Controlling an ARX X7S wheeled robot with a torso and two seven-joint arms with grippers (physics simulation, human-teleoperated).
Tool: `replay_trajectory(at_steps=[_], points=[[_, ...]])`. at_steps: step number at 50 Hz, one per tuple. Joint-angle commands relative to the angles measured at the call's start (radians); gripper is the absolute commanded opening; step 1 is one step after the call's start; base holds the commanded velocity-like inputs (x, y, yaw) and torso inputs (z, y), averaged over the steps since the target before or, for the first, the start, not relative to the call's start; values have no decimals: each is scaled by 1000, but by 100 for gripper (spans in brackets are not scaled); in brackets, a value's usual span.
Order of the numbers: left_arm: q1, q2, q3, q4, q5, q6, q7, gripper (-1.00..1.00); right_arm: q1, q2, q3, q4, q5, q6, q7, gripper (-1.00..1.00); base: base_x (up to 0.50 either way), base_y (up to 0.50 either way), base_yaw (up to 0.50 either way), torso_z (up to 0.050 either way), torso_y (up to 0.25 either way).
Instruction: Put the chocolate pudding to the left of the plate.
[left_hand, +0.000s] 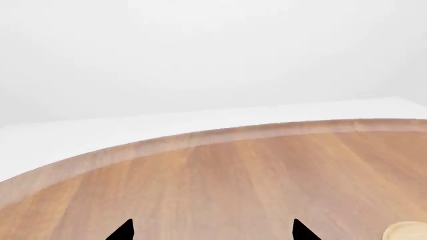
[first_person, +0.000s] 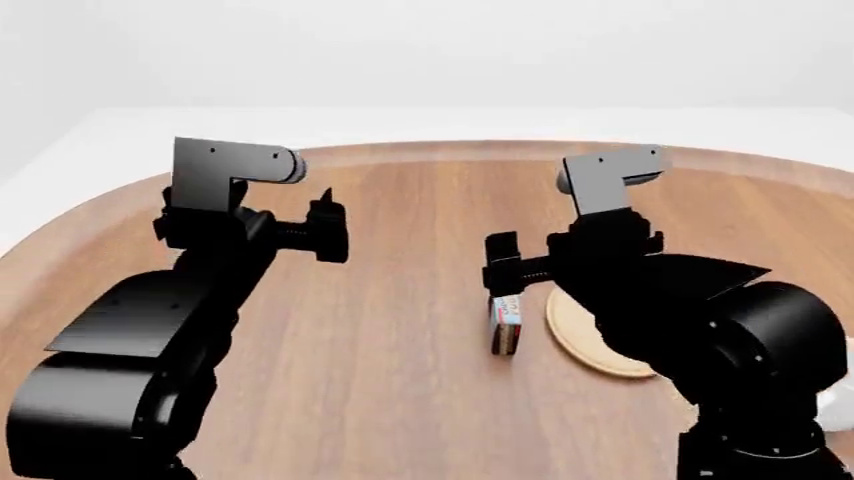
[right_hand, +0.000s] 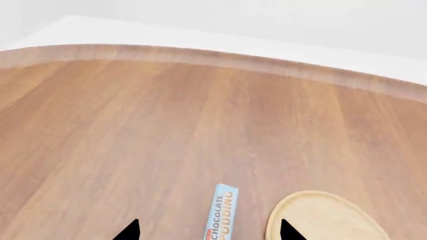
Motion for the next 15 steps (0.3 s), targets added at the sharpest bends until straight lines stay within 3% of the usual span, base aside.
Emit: replay_trajectory(at_steps=[1,15], points=[[206,-11,-18,332,-26,-22,-6,100,-228,51,109,-371,71,23,81,100,0,0,0,0,250],[490,-10,-57,535,-14,190,-34,100,-553,118,175,-670,31,-243,66,100,0,0,0,0,250]])
